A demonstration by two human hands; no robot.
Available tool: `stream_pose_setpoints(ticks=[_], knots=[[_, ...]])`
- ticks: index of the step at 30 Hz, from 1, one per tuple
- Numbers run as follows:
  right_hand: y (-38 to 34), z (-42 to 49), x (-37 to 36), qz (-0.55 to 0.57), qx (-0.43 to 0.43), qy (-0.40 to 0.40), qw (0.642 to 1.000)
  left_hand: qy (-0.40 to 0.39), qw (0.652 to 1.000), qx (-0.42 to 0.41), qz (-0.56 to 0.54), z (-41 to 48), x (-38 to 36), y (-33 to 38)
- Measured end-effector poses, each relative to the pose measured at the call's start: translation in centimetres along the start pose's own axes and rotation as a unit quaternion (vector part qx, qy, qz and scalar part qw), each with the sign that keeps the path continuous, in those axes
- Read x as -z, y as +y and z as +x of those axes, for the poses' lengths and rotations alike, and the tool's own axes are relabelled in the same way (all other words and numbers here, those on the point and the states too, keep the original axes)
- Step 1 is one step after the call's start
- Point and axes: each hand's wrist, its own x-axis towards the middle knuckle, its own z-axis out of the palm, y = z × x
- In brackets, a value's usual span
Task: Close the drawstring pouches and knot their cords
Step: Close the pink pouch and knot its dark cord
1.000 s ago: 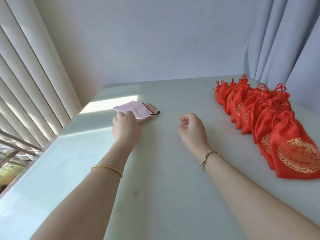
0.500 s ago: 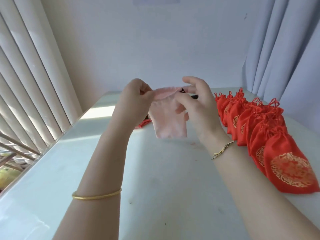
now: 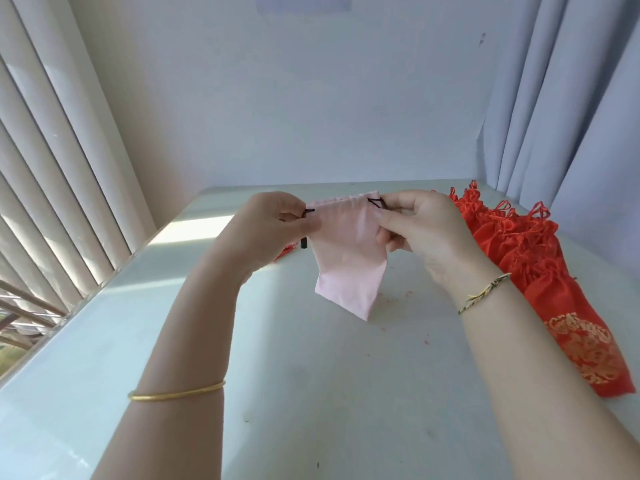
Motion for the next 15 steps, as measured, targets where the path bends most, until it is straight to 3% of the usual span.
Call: stream_pose_setpoints(ticks=[3, 11, 13, 15], knots=[[-0.1, 0.0, 1.0, -0.032, 0.008, -0.014, 0.999, 0.042, 0.999, -0.009, 0.027, 0.2, 0.1, -0.2], [-0.1, 0.1, 2.3, -0.067, -0.021, 0.000, 0.998, 0.058, 0.996, -0.016, 0.062, 0.3, 1.3, -0.9], [0.0, 0.1, 2.6, -0.064, -0.043, 0.020, 0.997, 0.052, 0.999, -0.009, 0.012, 0.3, 1.6, -1.0], [0.3, 0.4, 3.1, -0.030, -0.069, 0.076, 0.994, 0.076, 0.992, 0.020, -0.102, 0.4, 2.0, -1.0]])
